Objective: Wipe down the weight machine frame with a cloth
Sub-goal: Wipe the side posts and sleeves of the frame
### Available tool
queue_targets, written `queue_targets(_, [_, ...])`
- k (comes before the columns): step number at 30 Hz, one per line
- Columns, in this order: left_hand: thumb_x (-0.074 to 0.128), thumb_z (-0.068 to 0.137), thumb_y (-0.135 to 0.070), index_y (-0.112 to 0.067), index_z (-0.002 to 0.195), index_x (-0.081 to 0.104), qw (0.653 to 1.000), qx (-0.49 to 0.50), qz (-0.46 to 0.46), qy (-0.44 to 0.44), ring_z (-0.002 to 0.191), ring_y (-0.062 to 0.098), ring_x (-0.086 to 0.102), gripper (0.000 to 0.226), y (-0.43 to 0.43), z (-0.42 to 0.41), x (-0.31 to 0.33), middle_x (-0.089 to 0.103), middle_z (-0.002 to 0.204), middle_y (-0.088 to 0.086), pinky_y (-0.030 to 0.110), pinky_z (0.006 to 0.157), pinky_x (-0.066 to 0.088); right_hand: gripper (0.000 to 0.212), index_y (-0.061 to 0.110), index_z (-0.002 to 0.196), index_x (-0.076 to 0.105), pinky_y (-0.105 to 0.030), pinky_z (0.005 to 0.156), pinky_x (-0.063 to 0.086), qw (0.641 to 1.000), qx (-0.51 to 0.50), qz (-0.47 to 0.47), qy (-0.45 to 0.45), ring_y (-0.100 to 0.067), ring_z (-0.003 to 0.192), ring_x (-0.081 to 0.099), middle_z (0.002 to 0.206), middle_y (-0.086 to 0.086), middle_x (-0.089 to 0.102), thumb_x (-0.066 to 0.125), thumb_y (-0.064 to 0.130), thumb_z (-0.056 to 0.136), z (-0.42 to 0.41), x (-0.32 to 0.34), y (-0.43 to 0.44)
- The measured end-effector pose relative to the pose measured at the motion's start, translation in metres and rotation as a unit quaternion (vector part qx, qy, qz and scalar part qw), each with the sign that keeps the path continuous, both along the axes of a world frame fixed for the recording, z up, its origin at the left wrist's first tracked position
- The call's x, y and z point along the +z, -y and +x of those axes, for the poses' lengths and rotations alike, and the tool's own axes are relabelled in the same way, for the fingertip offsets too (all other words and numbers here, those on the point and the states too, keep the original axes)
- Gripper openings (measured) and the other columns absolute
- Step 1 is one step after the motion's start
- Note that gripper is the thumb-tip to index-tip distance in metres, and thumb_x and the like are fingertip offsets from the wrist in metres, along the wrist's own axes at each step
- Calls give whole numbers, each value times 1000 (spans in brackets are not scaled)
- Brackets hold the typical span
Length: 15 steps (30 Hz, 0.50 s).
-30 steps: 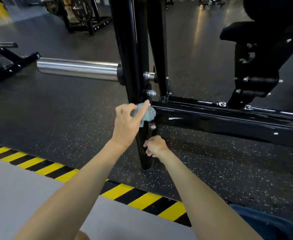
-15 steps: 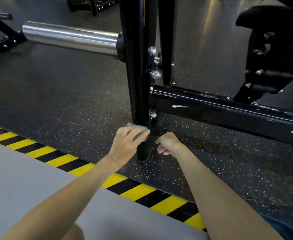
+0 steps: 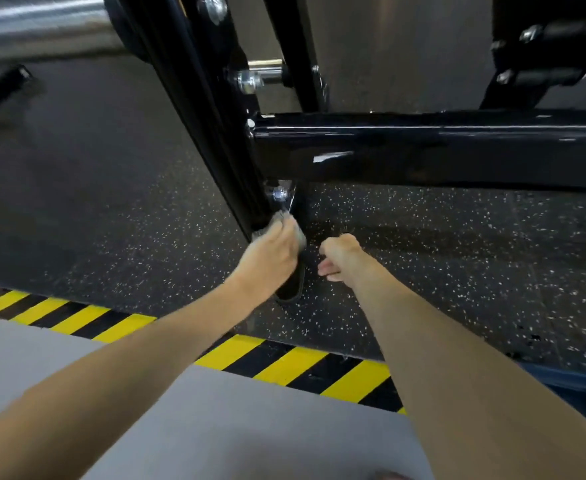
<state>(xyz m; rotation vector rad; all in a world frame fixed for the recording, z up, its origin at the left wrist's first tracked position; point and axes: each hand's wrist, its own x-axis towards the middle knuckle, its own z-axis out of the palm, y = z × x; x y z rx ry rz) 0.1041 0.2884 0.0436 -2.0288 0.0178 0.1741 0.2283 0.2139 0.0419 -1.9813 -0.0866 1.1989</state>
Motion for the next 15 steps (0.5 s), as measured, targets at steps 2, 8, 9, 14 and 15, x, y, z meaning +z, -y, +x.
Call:
queue_targets(2, [34,98,-18,13,141,29,999,-9,1,49,136,39,32,53,-2,-4,3,36,144,30,42,110,28,40,1,136,42,-33,69,52,999,-8,24,-31,-24,73,65,97,-20,68,43,10,97,-2,1,0])
queue_targets(8, [35,97,-14,12,142,28,995,43,-54,-75,132,41,36,52,25,-8,-43,38,142,30,45,111,27,35,-2,131,50,-34,77,50,986,-81,114,-95,-27,94,64,116,-22,62,43,8,98,-6,-2,-2])
queue_targets(9, [35,94,-12,10,141,31,998,25,-40,-36,131,39,39,52,18,-8,-36,41,141,29,44,109,30,37,-2,133,48,-35,80,50,987,-82,103,-87,-27,97,64,116,-21,62,44,9,98,-4,-4,-2])
queue_targets(14, [33,87,-20,-2,139,43,998,-20,8,61,125,27,50,55,2,-18,-22,56,133,15,38,102,27,37,-4,134,46,-37,93,46,988,-41,95,-116,-29,115,59,127,-21,58,39,12,101,-4,-1,4])
queue_targets(15, [34,89,-20,-2,140,43,999,-26,24,18,125,30,49,55,11,-18,-31,54,134,18,42,103,29,37,-3,133,48,-37,92,45,987,-39,104,-115,-29,114,59,127,-20,59,39,14,101,-4,-1,4])
